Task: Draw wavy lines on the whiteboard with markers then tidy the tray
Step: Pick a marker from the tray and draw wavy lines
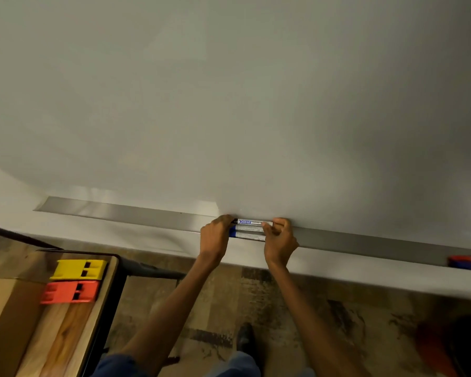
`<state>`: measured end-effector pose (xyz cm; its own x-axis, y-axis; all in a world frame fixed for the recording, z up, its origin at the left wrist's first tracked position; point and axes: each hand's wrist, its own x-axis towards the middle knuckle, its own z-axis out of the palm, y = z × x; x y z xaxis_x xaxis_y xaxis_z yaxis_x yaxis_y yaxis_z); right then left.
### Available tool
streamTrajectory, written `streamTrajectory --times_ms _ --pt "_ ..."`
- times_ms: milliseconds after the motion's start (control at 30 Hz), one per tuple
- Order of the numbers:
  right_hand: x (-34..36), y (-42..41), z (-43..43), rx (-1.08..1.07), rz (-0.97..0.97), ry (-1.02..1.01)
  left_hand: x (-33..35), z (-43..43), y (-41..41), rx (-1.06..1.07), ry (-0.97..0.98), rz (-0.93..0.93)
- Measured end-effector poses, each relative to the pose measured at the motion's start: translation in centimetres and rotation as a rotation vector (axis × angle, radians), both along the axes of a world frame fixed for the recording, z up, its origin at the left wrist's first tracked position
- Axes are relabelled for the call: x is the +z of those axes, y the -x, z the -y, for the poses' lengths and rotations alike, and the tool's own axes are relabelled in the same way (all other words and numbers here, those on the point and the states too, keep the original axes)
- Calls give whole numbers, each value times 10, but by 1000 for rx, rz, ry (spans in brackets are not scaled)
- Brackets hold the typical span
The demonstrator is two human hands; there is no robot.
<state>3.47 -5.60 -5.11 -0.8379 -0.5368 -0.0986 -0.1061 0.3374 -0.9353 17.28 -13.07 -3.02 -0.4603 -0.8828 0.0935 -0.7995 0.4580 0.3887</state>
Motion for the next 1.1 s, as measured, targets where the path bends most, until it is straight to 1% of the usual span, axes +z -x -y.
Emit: streamTrajectory --times_ms 100,267,433,500,600,667,767,933,1000,1100 --pt "-10 -4 6 -49 -51 -47 -8 1 0 52 -14 26" --pt "-16 -3 9 -77 -122 -110 -10 -1 5 66 -46 13" --pt "-20 -4 12 -93 -174 -116 -17 -5 7 73 -10 15" --pt "-20 -5 12 -97 -196 -126 -21 -6 4 38 34 5" --pt "-16 -6 11 -92 -229 -142 -25 -7 1 -89 126 9" --pt "-14 -6 10 -81 -239 -158 -28 -4 0 -149 119 23" --pt "-18 -8 4 6 -331 -177 -38 -2 -1 -198 122 62" --pt "-41 -19 -8 185 -583 -187 -45 -9 -5 -220 139 54" --pt "-42 -19 -8 236 -629 -193 -46 -9 -7 -222 131 45" --pt "-38 -17 -4 269 -620 -196 -43 -7 -8 -215 103 44"
